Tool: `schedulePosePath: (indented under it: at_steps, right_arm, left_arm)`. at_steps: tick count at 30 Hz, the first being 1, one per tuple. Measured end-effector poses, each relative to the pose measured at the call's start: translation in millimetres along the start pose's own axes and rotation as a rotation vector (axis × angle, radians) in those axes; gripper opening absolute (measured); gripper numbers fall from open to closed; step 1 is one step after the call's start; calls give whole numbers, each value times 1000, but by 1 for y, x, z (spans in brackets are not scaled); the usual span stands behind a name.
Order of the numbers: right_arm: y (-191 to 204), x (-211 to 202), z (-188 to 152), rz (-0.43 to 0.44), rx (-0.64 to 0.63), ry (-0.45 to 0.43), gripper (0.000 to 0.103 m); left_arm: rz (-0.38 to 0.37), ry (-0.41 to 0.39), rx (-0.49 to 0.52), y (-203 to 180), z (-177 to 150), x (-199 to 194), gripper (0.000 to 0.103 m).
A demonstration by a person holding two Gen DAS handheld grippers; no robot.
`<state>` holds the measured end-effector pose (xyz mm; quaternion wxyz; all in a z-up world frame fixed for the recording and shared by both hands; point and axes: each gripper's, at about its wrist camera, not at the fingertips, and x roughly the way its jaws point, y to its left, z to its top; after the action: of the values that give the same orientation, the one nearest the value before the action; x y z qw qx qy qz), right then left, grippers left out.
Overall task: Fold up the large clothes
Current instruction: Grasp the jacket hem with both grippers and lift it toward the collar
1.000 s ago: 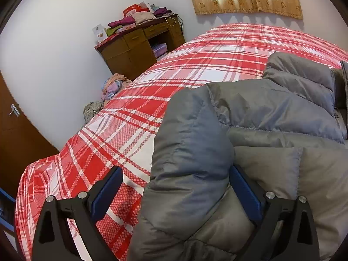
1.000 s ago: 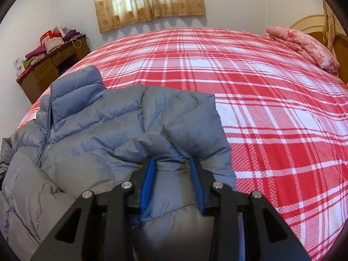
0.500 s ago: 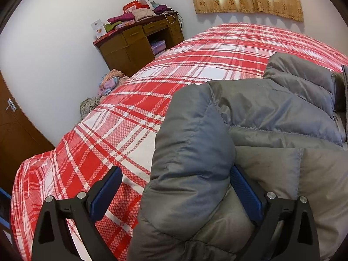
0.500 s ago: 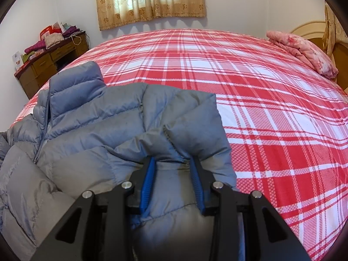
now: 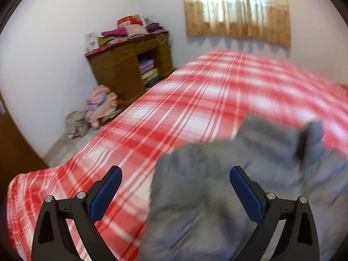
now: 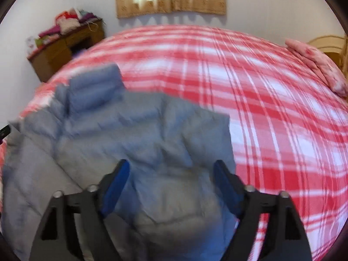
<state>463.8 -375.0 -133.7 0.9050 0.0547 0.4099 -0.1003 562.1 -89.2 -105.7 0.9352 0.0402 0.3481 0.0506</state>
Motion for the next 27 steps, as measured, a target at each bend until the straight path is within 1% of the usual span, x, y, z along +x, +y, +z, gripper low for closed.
schedulePosePath:
  at_steps: [1,3,4,6,9,11,13,15,17,19,20,21,22,24,25,26,27]
  right_arm:
    - [4,-3,13,6,1,-10,85]
    - [13,-4,42,38,16,-18,97]
    - [17,-2,56,56,28,-18,98]
    - [27,9,80,67,50,-8,100]
    - [43,38,109,89,94,42,100]
    - [53,56,124,95,124,56,100]
    - [62,71,131,82,112,70,100]
    - [69,88,136,61,99,85,100]
    - [74,109,136,46,78,129,100]
    - [73,118,132,44,70,162,100]
    - [71,121,128,58,64,180,96]
    - [70,122,126,69,59,189,90]
    - [68,121,123,80,48,202,87]
    - [62,118,116,102,35,234,65]
    - [59,113,111,127,31,238,60]
    - [58,110,108,137,21,236,50]
    - [56,104,102,142,4,232,37]
  left_arm:
    - [-24,4,-12,-4,15,5,100]
    - [-54,0,-22,-16,36,17,100]
    - [-55,2,-23,-22,42,23,100]
    - [-85,51,-37,-37,61,45,100]
    - [-105,128,-73,-60,88,83,100]
    - [-90,140,-82,-69,98,98,100]
    - [-104,163,-60,-78,102,112,100]
    - [-92,198,-21,-90,101,130,100]
    - [-65,216,33,-101,93,145,100]
    - [-31,227,83,-106,84,150,100]
    - [-14,227,120,-106,78,150,100]
    - [-20,225,135,-102,74,147,100]
    - [-34,221,140,-95,70,142,100]
    - [-40,233,143,-83,64,136,100]
    - [-74,242,141,-73,58,128,100]
    - [-83,247,144,-67,52,124,100]
    - [-76,250,154,-64,48,121,100]
